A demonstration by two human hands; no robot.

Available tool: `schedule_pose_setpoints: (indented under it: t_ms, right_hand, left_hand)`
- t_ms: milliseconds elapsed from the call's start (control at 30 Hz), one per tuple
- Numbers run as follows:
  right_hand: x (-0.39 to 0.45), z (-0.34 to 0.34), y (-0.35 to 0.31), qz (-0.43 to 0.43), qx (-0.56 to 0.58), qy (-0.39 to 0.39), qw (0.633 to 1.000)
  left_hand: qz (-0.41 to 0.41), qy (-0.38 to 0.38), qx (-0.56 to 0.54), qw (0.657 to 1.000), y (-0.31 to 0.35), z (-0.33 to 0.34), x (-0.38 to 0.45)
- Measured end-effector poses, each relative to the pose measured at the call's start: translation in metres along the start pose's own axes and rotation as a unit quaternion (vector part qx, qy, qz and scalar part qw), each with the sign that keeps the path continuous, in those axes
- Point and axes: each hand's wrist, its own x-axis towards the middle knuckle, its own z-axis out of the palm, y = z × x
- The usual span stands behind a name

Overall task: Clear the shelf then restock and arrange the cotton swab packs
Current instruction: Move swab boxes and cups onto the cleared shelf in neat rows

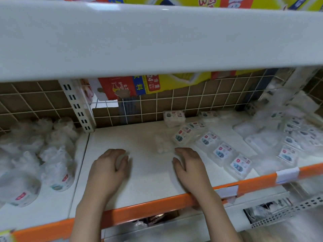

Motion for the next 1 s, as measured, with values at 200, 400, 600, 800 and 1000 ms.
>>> schedule_pose_setpoints:
  t_ms: [200,400,600,800,1000]
  right_hand:
    - [0.013,-0.035,0.045,-0.026,0.013,0.011,1.000]
    - [0.025,-0.094,0.116,-0.073,0.011,0.008,0.997]
    - [0.027,-0.147,0.185,-0.050,0.003,0.001,0.999]
    - [0.028,-0.166,0.221,-0.048,0.012,-0.018,0.999]
    - [0.034,-0.172,0.230,-0.051,0.026,-0.016,0.998]
  left_hand:
    - [-0.018,0.010,-0.004,1.000,0.051,0.041,0.003]
    - [-0.012,0.041,0.002,0.999,0.141,0.097,0.009]
    - [-0.003,0.004,0.005,1.000,0.211,0.155,0.003]
    - [-0.049,0.023,0.038,0.998,0.216,0.162,0.026]
    - [-0.100,-0.082,0.142,0.981,0.196,0.150,0.081]
